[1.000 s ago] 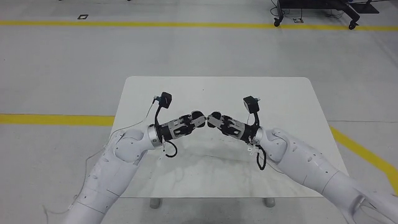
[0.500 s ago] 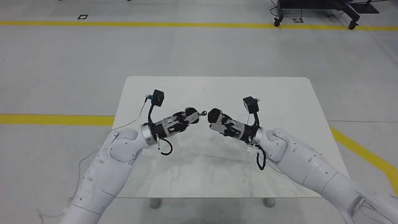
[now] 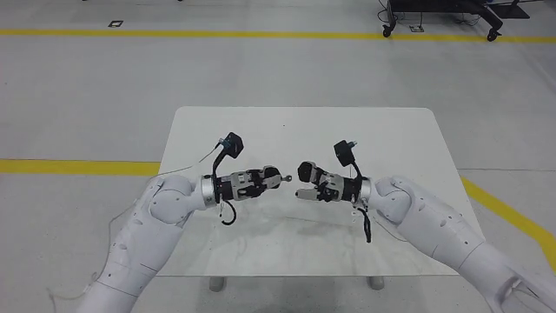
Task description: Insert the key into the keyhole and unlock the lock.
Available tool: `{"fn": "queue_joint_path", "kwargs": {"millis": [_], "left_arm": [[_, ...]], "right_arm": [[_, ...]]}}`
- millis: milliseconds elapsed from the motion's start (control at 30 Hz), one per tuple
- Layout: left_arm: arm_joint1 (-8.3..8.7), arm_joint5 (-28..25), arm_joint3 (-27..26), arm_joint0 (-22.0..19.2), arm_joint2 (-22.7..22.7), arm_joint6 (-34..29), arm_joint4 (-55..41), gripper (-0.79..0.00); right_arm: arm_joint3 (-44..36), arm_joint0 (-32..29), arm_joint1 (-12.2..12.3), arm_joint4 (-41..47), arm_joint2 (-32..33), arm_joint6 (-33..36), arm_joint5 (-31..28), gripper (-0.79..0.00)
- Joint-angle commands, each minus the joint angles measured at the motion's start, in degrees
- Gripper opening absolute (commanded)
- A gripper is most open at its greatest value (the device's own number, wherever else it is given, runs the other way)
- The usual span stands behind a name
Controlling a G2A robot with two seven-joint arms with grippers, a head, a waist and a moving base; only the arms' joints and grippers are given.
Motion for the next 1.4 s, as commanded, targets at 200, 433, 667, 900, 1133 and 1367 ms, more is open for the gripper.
{"fn": "queue_joint_path", "kwargs": {"millis": [200, 433, 667, 900, 1133, 1367], "left_arm": [[0.6, -1.4, 0.0, -0.7, 1.3, -4.0, 0.2, -0.785], [0.89, -1.3, 0.0, -1.2, 2.2, -4.3, -0.1, -0.785], [1.13, -1.4, 0.3, -1.8, 3.0, -4.4, -0.3, -0.785], [1.33, -0.7, 0.7, -2.0, 3.2, -2.3, -0.1, -0.785], [1.35, 1.7, 1.6, -2.2, 2.2, 2.8, -0.4, 0.0], [3.45, 2.3, 1.1, 0.9, -7.8, 7.6, 1.2, 0.0]], "right_arm": [[-4.0, -1.5, 0.7, 2.0, 1.7, 7.2, 1.4, -0.425], [-3.8, -1.1, 0.0, 4.4, 1.8, 11.2, 2.1, -0.517], [-3.0, -1.1, -0.5, 5.8, 2.4, 12.7, 1.8, -0.686], [-2.2, -1.4, -1.1, 6.8, 3.1, 13.7, 0.5, -0.785], [-1.6, -2.1, -1.4, 6.4, 4.6, 13.3, -0.9, -0.785], [-0.2, -4.0, -0.5, 3.9, 9.2, 10.3, -1.9, -0.785]]}}
